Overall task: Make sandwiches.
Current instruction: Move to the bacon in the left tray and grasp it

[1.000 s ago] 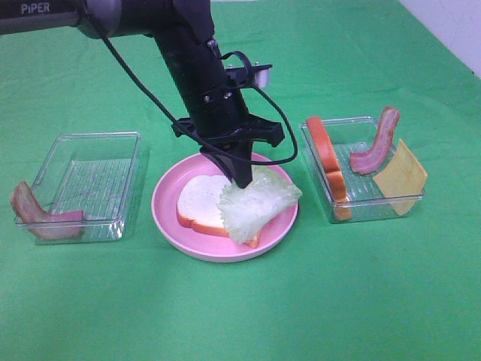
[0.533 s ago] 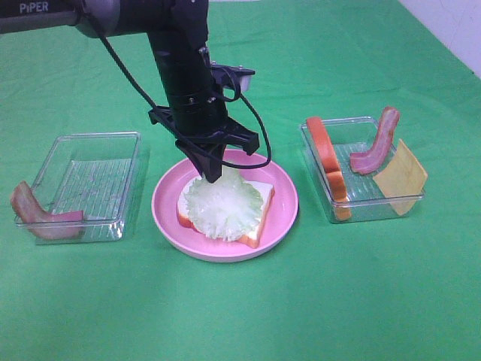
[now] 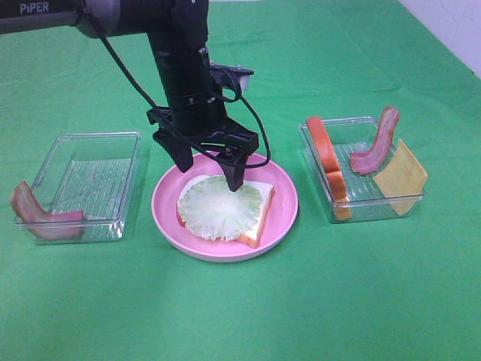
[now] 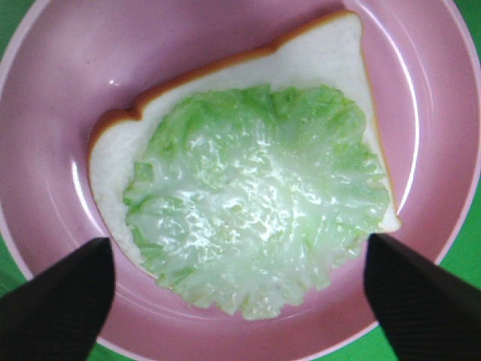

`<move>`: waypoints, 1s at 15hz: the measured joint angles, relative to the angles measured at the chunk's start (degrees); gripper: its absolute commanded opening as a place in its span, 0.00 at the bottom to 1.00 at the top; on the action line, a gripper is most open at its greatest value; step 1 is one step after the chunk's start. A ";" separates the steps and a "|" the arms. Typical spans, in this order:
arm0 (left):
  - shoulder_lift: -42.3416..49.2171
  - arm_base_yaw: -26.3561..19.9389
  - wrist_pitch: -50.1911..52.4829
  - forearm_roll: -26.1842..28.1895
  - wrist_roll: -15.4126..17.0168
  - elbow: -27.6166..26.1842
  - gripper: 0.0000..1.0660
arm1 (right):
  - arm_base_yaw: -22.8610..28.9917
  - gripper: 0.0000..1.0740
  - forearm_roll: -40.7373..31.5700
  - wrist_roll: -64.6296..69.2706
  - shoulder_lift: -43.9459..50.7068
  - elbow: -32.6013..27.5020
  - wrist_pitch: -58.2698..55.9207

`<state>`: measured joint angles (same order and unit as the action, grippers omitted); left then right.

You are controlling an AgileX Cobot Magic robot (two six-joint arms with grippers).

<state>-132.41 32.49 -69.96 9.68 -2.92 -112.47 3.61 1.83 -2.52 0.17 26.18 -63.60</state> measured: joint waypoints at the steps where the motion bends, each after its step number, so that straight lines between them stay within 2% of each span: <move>1: 0.06 0.00 0.00 -0.11 0.17 0.00 0.95 | 0.00 0.90 0.00 0.00 0.00 0.00 0.00; 3: 0.92 0.00 -0.06 -1.89 0.46 -0.57 0.95 | 0.00 0.90 0.00 0.00 0.00 0.00 0.00; 4: 2.75 0.00 0.06 -4.76 1.43 -2.23 0.95 | 0.00 0.90 0.00 0.00 0.00 0.00 0.00; 8: 9.00 -0.11 -0.06 -11.92 3.67 -2.46 0.95 | 0.00 0.90 0.00 0.00 0.00 0.00 0.00; 10: 13.01 -1.78 -0.06 -13.06 5.21 -2.18 0.95 | 0.00 0.90 -0.06 0.00 0.00 0.00 0.00; 12: 17.48 -5.79 0.00 -13.12 5.90 1.55 0.95 | 0.00 0.90 -0.06 0.00 0.00 0.00 0.00; 15: 24.41 -13.46 0.00 -13.06 6.42 12.20 0.95 | 0.00 0.90 -0.06 0.00 0.00 0.00 0.00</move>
<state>-108.00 19.02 -69.96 -3.38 3.50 -100.27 3.61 1.78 -2.52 0.17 26.18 -63.60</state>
